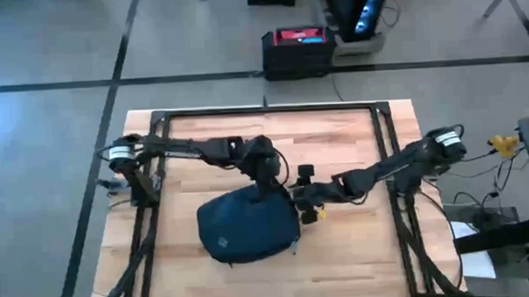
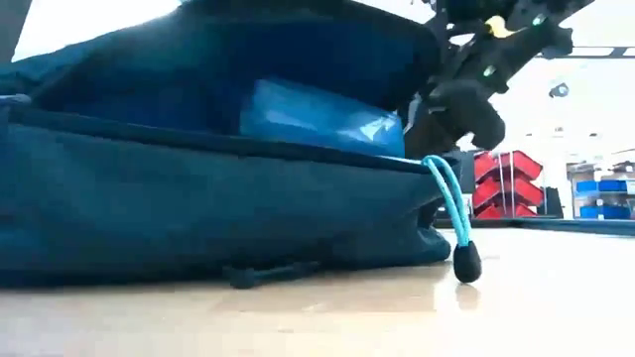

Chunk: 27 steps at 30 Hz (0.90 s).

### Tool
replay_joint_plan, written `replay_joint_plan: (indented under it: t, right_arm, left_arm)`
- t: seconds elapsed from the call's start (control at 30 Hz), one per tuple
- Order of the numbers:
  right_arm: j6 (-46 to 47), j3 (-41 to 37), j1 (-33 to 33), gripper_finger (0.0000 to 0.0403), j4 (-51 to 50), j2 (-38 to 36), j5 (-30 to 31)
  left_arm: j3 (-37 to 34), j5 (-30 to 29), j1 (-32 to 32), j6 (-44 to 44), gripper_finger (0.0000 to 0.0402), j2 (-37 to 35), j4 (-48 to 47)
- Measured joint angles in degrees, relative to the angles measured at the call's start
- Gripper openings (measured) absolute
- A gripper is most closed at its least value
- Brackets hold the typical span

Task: Unpack backpack
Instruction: Close the dark blue backpack

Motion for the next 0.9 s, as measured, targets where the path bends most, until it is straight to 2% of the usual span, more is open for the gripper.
replay_joint_plan:
  t: [0.1, 0.2, 0.23, 0.57, 0.9]
  right_arm:
    - [-2.1, 0.1, -0.7, 0.009, 1.0, 1.4, 0.0]
    - [-2.9, 0.3, -0.7, 0.0021, 1.1, 1.6, 0.0]
    - [-3.0, 0.3, -0.7, 0.0012, 1.1, 1.6, 0.0]
    - [1.8, 0.4, 0.9, 0.0001, -4.9, -0.9, 0.6]
    - [3.9, 0.4, 1.4, 0.0002, -5.7, -2.2, -0.2]
  left_arm:
    - [0.0, 0.0, -0.1, 0.0, 0.0, 0.0, -0.3]
    - [-0.1, 0.2, 0.0, 0.3, 0.0, 0.0, -0.8]
    - [-0.2, 0.3, 0.1, 0.4, 0.0, 0.0, -0.8]
    - [-2.4, 0.0, 2.1, 1.1, 0.0, 0.0, -0.6]
    - [-2.6, 0.7, 2.2, 0.9, 0.0, 0.0, 0.4]
